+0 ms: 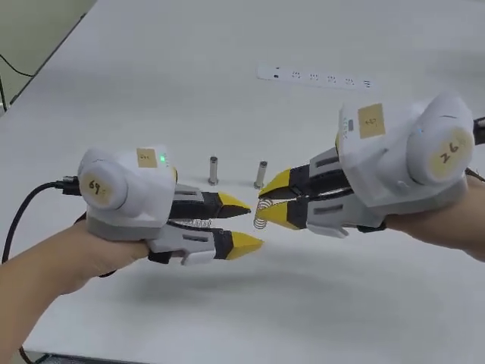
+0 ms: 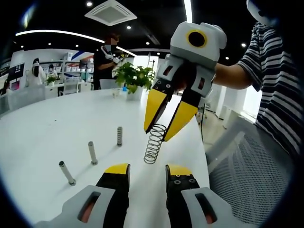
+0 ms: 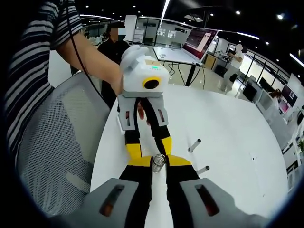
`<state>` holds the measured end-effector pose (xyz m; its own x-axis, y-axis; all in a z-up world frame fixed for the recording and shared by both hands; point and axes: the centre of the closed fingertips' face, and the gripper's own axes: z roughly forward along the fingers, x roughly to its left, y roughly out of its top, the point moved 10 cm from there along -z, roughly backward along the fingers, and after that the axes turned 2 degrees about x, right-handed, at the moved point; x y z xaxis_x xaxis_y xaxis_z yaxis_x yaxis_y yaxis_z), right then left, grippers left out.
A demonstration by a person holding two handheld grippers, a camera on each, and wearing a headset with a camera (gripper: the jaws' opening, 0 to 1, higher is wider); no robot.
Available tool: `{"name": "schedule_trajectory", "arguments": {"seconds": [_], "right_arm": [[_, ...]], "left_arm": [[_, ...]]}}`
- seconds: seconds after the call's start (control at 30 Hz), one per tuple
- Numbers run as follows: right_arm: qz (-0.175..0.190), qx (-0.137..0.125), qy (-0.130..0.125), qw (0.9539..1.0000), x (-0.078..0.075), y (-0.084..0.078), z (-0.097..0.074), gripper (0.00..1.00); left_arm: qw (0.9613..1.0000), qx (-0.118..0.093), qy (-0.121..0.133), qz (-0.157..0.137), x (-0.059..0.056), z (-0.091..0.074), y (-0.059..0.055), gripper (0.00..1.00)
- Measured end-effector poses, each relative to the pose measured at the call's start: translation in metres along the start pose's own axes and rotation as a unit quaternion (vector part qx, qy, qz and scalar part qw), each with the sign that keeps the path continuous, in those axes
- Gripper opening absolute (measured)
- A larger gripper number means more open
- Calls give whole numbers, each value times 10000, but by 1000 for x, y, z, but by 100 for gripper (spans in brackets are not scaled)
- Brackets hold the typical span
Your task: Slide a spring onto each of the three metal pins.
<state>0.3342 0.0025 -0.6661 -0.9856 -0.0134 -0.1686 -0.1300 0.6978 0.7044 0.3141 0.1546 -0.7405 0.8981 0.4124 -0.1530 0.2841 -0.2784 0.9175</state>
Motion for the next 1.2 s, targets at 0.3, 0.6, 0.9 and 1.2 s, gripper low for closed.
{"name": "schedule_trajectory", "arguments": {"seconds": [0.3,0.6,0.9,1.2], "right_arm": [[27,24,-95,9999,-1,-1,0,7],[39,105,-171,9998,-4,-6,0,7],[60,176,-245,9995,-6,-11,2,7],[151,206,-360,9990,-13,-16,2,7]], "left_arm": [[9996,53,231,-125,5,-12,-7,35],[9992,151,352,-152,10,-28,-12,46],[9979,170,551,-300,15,-46,-19,55],[9965,101,785,-270,19,-55,-22,73]]}}
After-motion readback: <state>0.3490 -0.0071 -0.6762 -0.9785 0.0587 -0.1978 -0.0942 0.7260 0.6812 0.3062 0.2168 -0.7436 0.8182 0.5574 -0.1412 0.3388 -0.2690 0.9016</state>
